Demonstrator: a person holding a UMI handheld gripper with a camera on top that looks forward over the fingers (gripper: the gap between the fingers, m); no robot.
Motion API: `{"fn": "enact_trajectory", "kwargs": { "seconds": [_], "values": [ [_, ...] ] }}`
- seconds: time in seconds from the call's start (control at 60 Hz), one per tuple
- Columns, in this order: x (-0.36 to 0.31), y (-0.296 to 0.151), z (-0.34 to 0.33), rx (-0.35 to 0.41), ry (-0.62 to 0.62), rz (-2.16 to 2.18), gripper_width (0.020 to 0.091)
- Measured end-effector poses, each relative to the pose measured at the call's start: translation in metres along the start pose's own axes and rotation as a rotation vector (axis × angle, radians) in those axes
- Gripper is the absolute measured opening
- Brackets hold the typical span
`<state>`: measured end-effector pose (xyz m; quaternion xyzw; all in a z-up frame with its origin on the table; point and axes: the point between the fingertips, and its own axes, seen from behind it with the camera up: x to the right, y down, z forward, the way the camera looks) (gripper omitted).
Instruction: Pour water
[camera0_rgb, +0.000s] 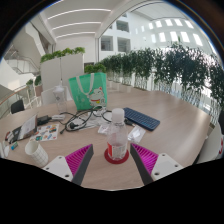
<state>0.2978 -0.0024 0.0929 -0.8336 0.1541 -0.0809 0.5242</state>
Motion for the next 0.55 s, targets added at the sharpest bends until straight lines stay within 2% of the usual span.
{"fn": "enact_trajectory", "kwargs": {
  "seconds": [0.233,0.317,0.55],
  "values": [
    [-0.022,-0.005,-0.114,-0.001,0.053,-0.005,0.0836],
    [-0.035,-0.005,-0.154,-0.028,0.078,0.014,0.0837],
    [-0.06,-0.025,-0.24,0.014,0.126,0.022,0.084]
  ]
}}
